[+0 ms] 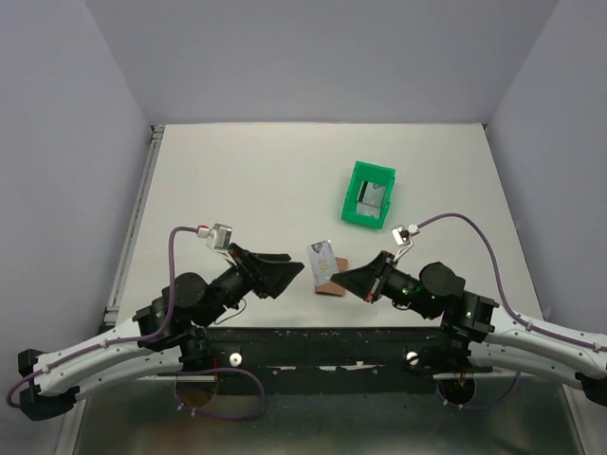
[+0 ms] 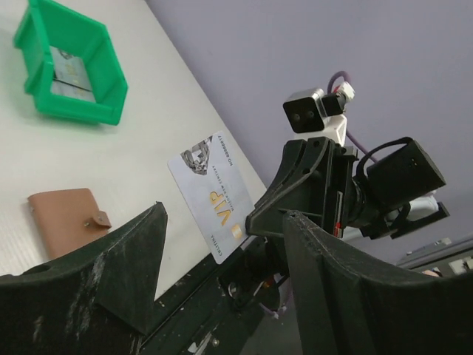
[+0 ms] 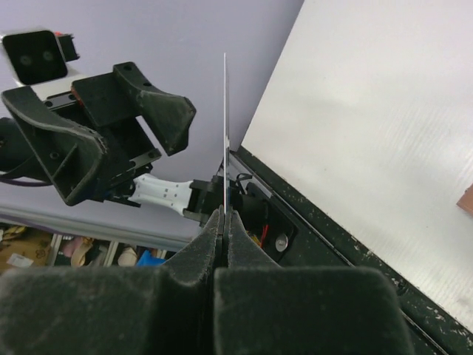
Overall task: Put the credit cards into the card holder
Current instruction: Pick up the credit card at the corner of the board.
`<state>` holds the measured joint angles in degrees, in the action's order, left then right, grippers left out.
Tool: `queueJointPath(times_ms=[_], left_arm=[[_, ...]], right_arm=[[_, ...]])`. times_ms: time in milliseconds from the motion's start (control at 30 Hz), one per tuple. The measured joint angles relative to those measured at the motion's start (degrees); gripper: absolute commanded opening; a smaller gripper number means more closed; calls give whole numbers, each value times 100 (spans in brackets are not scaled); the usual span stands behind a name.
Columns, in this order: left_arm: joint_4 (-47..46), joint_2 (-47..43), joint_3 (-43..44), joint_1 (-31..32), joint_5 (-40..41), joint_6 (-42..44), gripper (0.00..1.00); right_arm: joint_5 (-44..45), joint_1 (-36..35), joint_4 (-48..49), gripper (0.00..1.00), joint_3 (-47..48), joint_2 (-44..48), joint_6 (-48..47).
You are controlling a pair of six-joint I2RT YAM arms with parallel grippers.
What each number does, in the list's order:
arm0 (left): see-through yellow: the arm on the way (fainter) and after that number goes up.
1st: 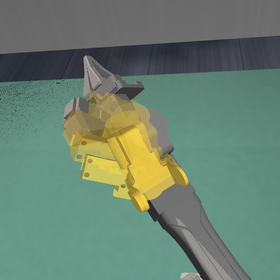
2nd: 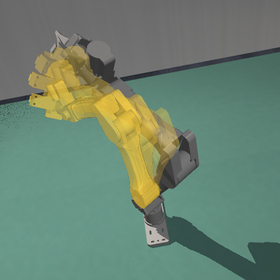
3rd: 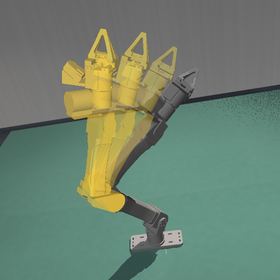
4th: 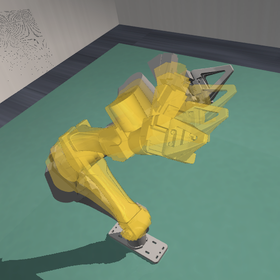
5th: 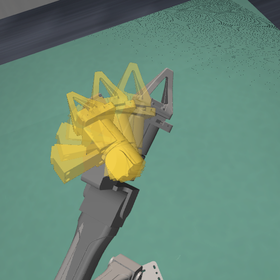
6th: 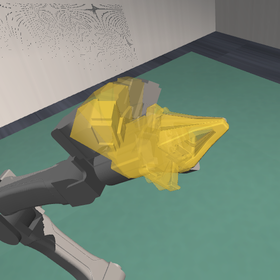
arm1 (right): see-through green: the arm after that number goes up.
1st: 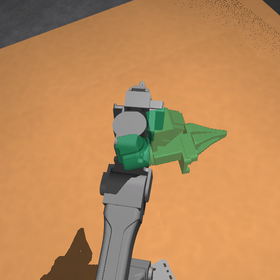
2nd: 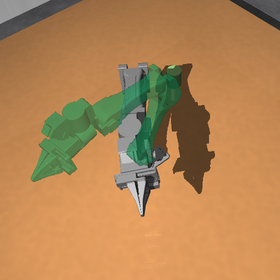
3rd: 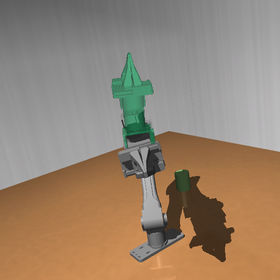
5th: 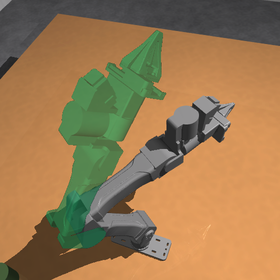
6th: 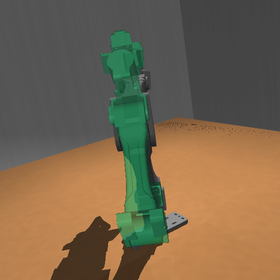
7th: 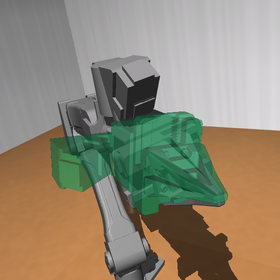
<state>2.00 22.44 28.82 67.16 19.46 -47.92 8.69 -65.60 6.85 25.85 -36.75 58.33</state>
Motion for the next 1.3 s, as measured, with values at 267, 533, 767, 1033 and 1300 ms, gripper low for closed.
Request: queueJointPath(times_ms=[267,533,767,1033,1300], left_arm=[[-662,446,-68,0,-522,9,74],[-1088,699,-76,0,-734,4,56],[-1373,977,-76,0,-890,9,31],[-1587,1021,-76,0,-1043,-11,0],[-1617,1021,-76,4,-1261,-2,0]], right_arm=[[-321,9,424,0,-90,343,-146],[-715,9,732,0,-94,149,-186],[-861,9,922,0,-94,57,-186],[-859,11,776,28,-85,229,-345],[-649,11,-535,68,474,647,-1174]])
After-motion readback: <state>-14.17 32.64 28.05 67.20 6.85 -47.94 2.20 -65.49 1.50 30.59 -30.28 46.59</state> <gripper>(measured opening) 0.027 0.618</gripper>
